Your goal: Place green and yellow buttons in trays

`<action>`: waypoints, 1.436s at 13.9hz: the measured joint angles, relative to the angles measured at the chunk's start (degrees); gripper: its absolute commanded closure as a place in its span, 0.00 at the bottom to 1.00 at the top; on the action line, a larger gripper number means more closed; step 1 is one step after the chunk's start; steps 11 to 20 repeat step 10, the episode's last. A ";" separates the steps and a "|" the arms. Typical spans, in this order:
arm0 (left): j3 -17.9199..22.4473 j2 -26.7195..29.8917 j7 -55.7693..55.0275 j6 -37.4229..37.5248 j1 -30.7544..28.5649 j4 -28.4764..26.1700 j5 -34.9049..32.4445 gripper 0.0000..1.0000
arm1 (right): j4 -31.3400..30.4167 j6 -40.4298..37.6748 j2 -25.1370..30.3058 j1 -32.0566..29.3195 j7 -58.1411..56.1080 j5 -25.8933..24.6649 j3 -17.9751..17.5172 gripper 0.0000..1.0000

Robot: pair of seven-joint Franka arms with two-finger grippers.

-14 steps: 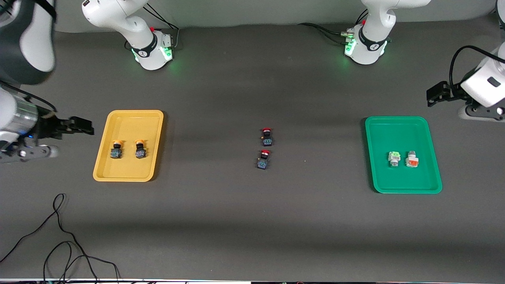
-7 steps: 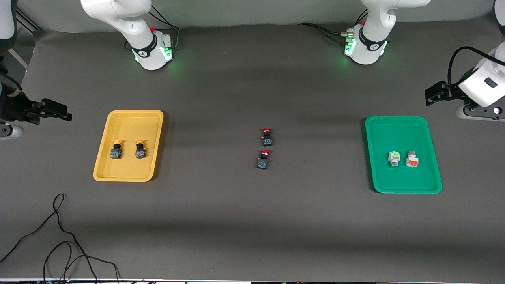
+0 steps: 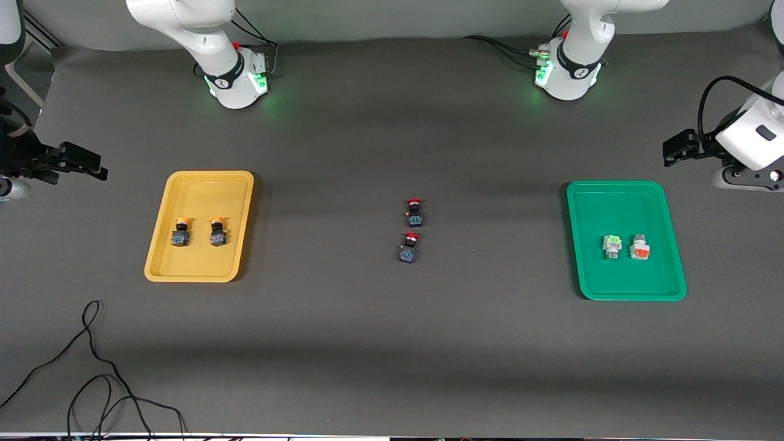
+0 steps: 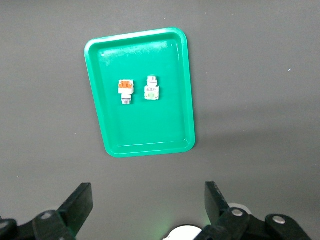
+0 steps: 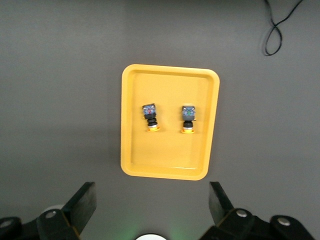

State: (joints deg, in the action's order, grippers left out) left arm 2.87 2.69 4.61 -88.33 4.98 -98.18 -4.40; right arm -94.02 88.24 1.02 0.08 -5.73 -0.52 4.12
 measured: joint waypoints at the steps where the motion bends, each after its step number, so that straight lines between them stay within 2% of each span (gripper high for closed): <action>1: 0.00 0.00 0.00 0.03 0.00 0.00 0.00 0.00 | 0.01 0.35 0.00 0.04 0.02 -0.50 -0.18 0.00; 20: 0.00 -0.01 0.00 0.05 0.00 0.00 0.00 0.00 | 0.03 0.55 -0.04 0.07 0.46 -0.83 -0.50 0.00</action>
